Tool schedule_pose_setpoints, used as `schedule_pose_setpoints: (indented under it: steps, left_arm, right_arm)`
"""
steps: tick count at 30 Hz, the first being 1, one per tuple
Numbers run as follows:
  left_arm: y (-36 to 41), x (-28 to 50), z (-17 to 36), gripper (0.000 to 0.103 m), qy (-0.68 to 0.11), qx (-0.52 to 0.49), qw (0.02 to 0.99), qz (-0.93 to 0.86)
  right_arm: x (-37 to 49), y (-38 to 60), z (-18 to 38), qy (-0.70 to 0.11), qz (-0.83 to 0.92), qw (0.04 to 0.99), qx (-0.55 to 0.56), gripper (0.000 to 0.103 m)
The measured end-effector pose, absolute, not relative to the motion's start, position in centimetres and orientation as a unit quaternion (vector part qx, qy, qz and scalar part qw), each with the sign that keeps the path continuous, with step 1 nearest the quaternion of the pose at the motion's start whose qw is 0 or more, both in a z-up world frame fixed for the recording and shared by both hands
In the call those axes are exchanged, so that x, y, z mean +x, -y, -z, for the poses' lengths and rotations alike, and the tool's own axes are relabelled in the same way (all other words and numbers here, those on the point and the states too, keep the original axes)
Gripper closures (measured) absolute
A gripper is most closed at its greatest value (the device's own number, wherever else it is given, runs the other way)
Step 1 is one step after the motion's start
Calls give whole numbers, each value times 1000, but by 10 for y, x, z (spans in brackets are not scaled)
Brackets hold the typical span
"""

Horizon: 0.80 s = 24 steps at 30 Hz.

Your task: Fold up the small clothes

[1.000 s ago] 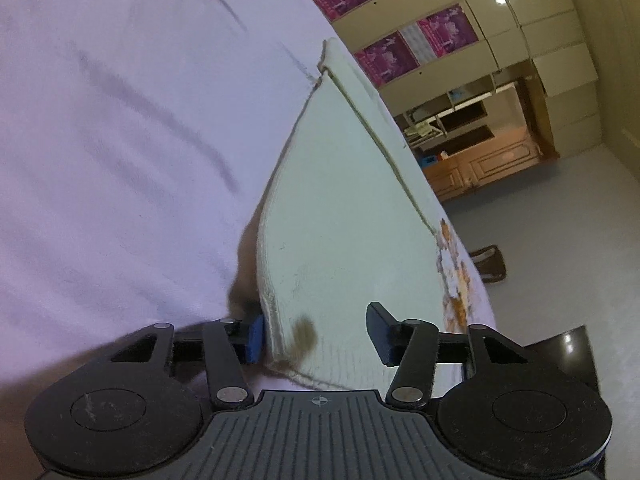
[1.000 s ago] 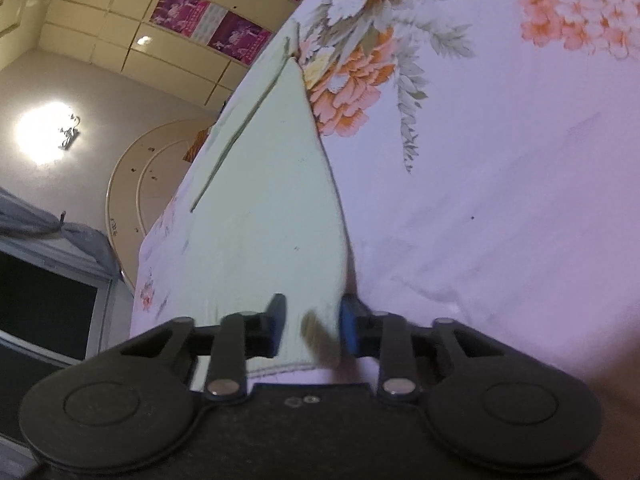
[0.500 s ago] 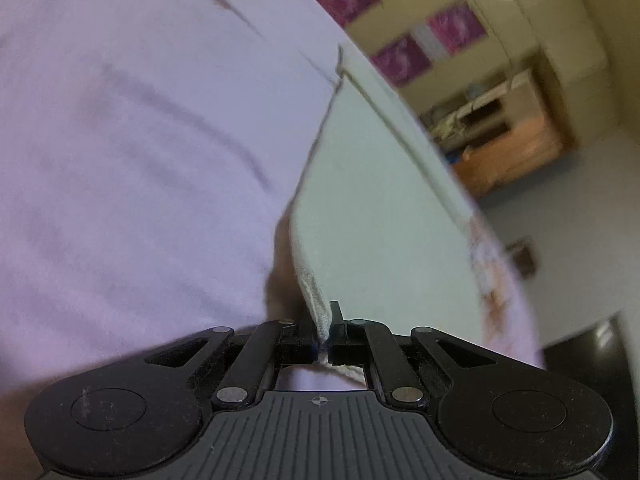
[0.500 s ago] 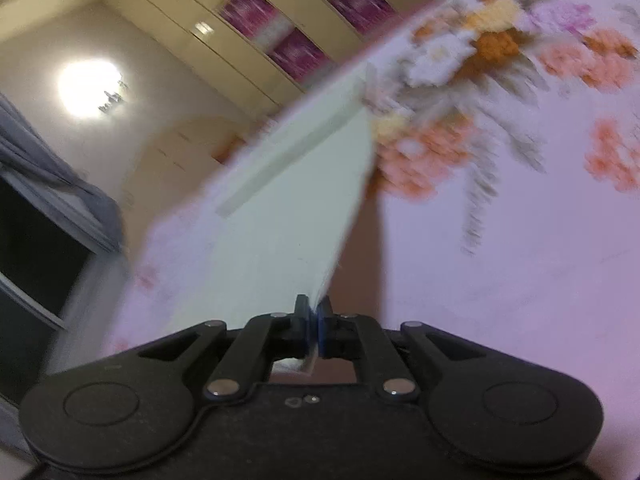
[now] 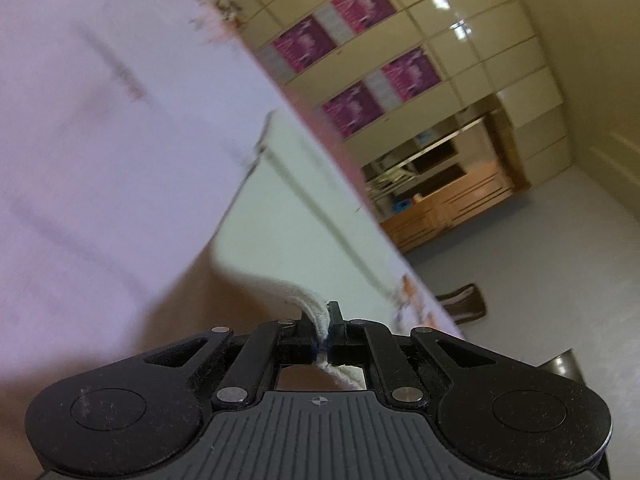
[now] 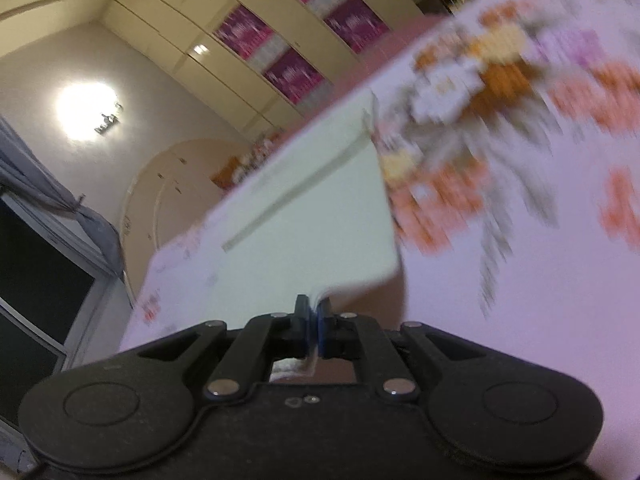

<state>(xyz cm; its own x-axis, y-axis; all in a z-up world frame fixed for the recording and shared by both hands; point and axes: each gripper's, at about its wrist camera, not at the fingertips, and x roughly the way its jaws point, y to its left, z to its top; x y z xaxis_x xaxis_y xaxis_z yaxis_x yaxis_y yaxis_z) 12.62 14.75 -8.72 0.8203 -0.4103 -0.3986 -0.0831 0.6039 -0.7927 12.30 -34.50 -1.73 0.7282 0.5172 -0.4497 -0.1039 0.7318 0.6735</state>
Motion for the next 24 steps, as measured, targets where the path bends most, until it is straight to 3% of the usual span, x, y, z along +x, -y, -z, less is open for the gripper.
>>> schedule_pose_setpoints:
  steps: [11, 24]
  left_arm:
    - [-162, 301, 50, 99, -262, -415, 864, 109]
    - [-174, 490, 110, 99, -305, -406, 855, 104]
  right_arm:
    - [267, 327, -31, -290, -174, 902, 268, 99]
    - [439, 319, 29, -330, -125, 887, 299, 99]
